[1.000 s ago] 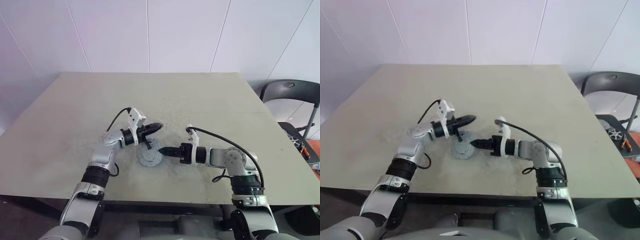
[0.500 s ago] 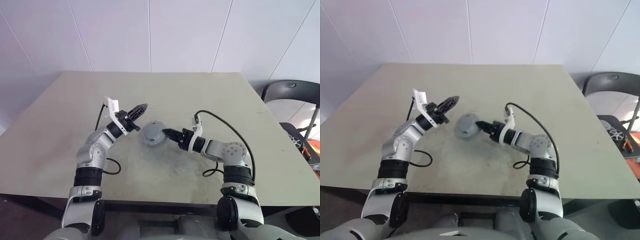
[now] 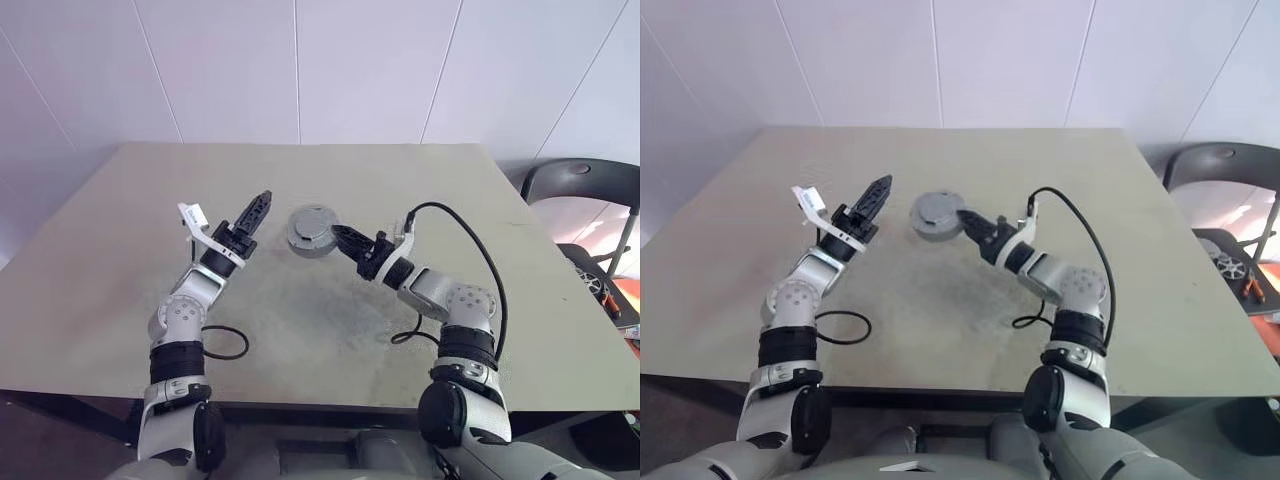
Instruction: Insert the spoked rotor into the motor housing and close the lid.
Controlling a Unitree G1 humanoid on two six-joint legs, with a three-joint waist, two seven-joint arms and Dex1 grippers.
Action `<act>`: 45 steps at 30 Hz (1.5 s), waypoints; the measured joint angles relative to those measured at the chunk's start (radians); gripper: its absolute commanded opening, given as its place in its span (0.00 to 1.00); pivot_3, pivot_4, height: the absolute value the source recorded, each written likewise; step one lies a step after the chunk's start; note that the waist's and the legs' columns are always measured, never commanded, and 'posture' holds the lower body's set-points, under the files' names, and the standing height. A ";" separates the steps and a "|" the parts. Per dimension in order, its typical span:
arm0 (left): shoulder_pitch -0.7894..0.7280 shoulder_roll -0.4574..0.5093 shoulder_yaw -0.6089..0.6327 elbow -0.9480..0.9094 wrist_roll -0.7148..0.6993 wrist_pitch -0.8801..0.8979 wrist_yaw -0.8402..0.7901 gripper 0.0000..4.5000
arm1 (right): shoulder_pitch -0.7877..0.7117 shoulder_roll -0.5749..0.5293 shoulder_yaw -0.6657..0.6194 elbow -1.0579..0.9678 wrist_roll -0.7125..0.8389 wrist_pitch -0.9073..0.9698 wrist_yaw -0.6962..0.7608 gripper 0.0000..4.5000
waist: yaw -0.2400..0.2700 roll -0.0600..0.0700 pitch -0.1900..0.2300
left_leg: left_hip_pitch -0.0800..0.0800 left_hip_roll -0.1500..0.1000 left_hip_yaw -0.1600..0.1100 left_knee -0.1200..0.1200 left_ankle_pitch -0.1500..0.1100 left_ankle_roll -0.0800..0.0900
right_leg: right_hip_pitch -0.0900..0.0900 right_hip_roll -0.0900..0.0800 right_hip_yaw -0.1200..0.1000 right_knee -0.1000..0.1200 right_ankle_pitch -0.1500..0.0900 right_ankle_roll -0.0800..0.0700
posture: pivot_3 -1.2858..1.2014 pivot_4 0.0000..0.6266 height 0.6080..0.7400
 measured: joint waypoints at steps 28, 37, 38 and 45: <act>0.045 -0.006 -0.034 -0.092 -0.141 0.239 -0.049 0.54 | 0.044 -0.014 0.131 -0.109 0.192 0.066 0.025 0.29 | 0.001 0.001 0.001 | -0.001 0.000 0.000 0.000 0.000 0.000 | 0.000 0.000 0.000 -0.002 0.000 -0.001 | 0.52 0.00 1.00; 0.060 0.001 -0.039 -0.092 -0.150 0.240 -0.052 0.54 | 0.056 -0.026 0.167 -0.112 0.192 0.043 0.037 0.29 | 0.000 0.001 0.001 | -0.001 0.000 0.000 0.000 0.000 0.000 | 0.000 0.000 0.000 -0.002 0.000 -0.001 | 0.52 0.00 1.00; 0.062 0.002 -0.039 -0.092 -0.150 0.239 -0.055 0.54 | 0.059 -0.029 0.176 -0.117 0.189 0.035 0.039 0.29 | 0.000 0.001 0.001 | -0.001 0.000 0.000 0.000 0.000 0.000 | 0.000 0.000 0.000 -0.002 0.000 -0.001 | 0.52 0.00 1.00; 0.060 -0.007 -0.029 -0.075 -0.150 0.222 -0.053 0.54 | 0.061 -0.036 0.216 -0.120 0.164 -0.022 0.058 0.44 | 0.001 0.001 0.001 | -0.001 0.000 0.000 0.000 0.000 0.000 | 0.000 0.000 0.000 -0.003 -0.001 -0.001 | 0.52 0.00 1.00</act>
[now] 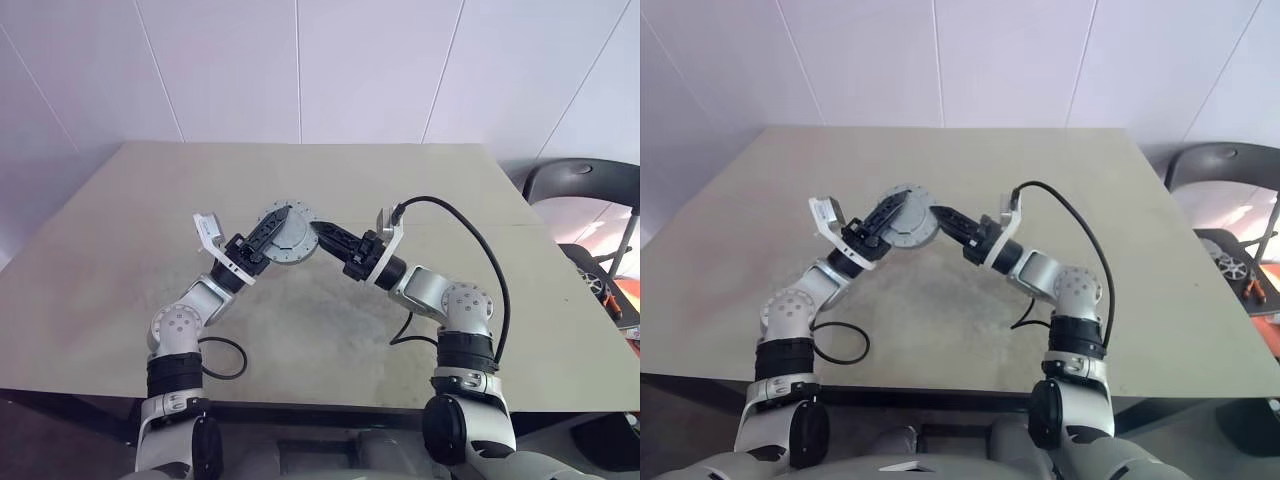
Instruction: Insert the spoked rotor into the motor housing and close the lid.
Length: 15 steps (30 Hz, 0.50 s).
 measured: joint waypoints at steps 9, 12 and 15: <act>-0.030 -0.038 0.037 0.071 -0.010 -0.036 0.031 0.54 | 0.008 -0.003 0.010 -0.007 0.000 -0.022 0.001 0.72 | 0.000 0.000 0.001 | -0.001 0.000 0.000 -0.002 0.000 0.000 | 0.000 0.000 0.000 -0.001 0.000 0.000 | 0.52 0.00 1.00; -0.049 -0.049 0.059 0.095 -0.010 -0.082 0.058 0.54 | 0.009 -0.003 0.012 -0.006 -0.001 -0.029 -0.002 0.72 | 0.001 0.000 0.001 | -0.001 0.000 0.000 -0.001 0.000 0.000 | 0.000 0.000 0.000 -0.001 0.000 0.000 | 0.52 0.00 1.00; -0.099 -0.050 0.124 0.192 0.012 -0.209 0.140 0.54 | 0.009 -0.002 0.017 -0.007 0.002 -0.028 0.002 0.72 | -0.001 0.000 0.001 | 0.000 0.000 0.000 0.000 0.000 0.000 | 0.000 0.000 0.000 -0.001 0.000 0.000 | 0.52 0.00 1.00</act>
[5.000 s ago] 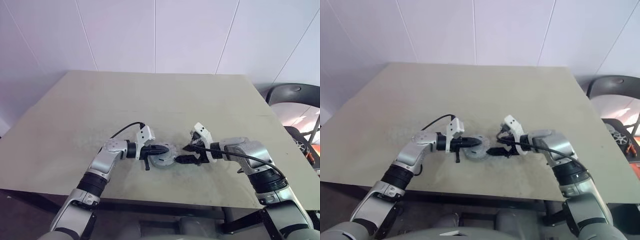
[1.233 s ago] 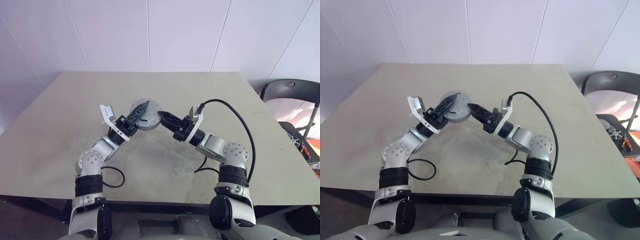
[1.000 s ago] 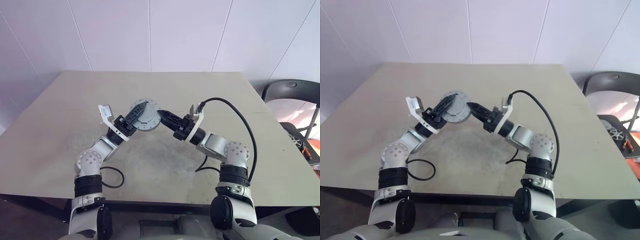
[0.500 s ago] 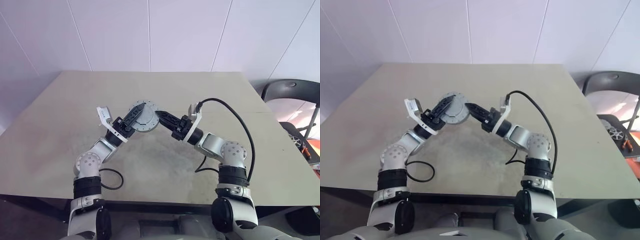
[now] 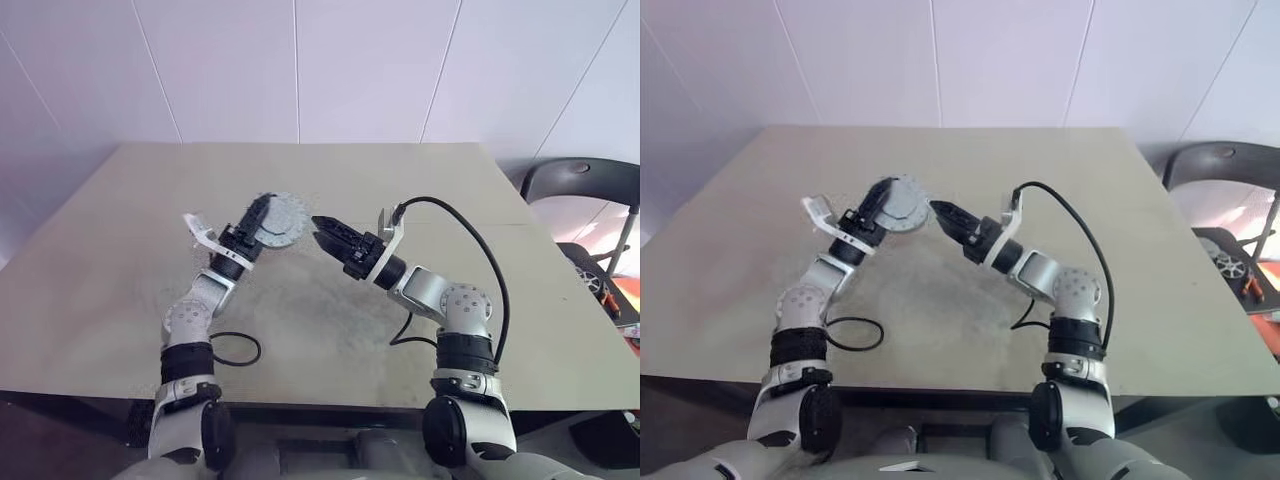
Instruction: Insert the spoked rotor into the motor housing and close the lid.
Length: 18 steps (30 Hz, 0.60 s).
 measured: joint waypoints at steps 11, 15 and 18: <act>-0.061 0.060 0.163 0.270 0.092 -0.341 0.201 0.54 | 0.000 -0.002 0.013 0.000 0.000 0.000 0.008 0.72 | 0.021 -0.002 0.001 | -0.008 -0.001 -0.001 -0.001 0.000 0.000 | -0.002 0.000 0.000 -0.007 0.002 0.003 | 0.52 0.00 1.00; -0.062 0.060 0.165 0.309 0.118 -0.374 0.229 0.54 | 0.001 -0.003 0.017 -0.001 0.001 0.002 0.014 0.72 | 0.029 -0.002 0.001 | -0.011 -0.001 -0.002 -0.001 0.000 0.000 | -0.003 0.000 0.000 -0.009 0.005 0.000 | 0.52 0.00 1.00; -0.062 0.060 0.163 0.311 0.136 -0.386 0.235 0.54 | 0.004 -0.003 0.027 -0.002 0.001 0.003 0.016 0.72 | 0.029 -0.002 0.001 | -0.012 -0.001 -0.002 -0.001 0.000 0.000 | -0.003 0.000 0.000 -0.010 0.005 0.000 | 0.52 0.00 1.00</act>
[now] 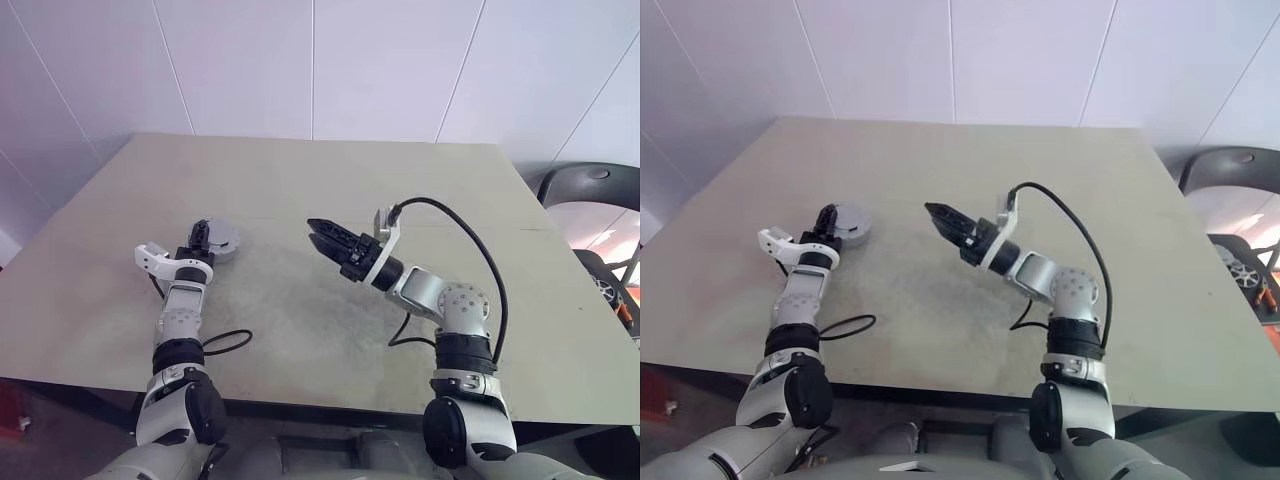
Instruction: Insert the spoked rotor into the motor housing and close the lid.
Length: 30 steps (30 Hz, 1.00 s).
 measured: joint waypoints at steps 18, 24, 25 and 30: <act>-0.028 0.019 0.002 0.086 0.070 -0.105 0.066 0.99 | 0.010 -0.005 0.008 0.000 0.000 0.002 0.000 0.73 | -0.002 0.000 0.000 | 0.002 0.000 0.000 0.001 0.000 0.000 | 0.001 0.000 0.000 0.002 0.000 0.000 | 0.52 0.00 1.00; -0.058 0.079 0.016 0.200 0.138 -0.285 0.175 0.99 | 0.010 -0.012 0.021 0.000 0.000 0.006 0.006 0.73 | -0.016 0.000 -0.001 | 0.013 0.002 0.001 -0.001 0.000 0.000 | 0.007 0.002 0.001 0.007 -0.002 0.003 | 0.52 0.00 1.00; -0.054 0.090 0.020 0.209 0.153 -0.315 0.186 0.99 | 0.011 -0.015 0.021 0.000 0.000 0.006 0.008 0.73 | -0.018 0.000 -0.001 | 0.013 0.002 0.001 -0.001 0.000 0.000 | 0.006 0.002 0.001 0.009 -0.002 0.003 | 0.52 0.00 1.00; -0.031 0.139 -0.059 0.217 0.291 -0.427 0.147 0.95 | 0.014 -0.026 0.022 0.000 0.000 0.006 0.017 0.73 | -0.003 -0.001 -0.001 | 0.013 0.001 0.000 0.001 0.000 0.000 | 0.005 0.002 0.001 0.012 -0.002 0.002 | 0.52 0.00 1.00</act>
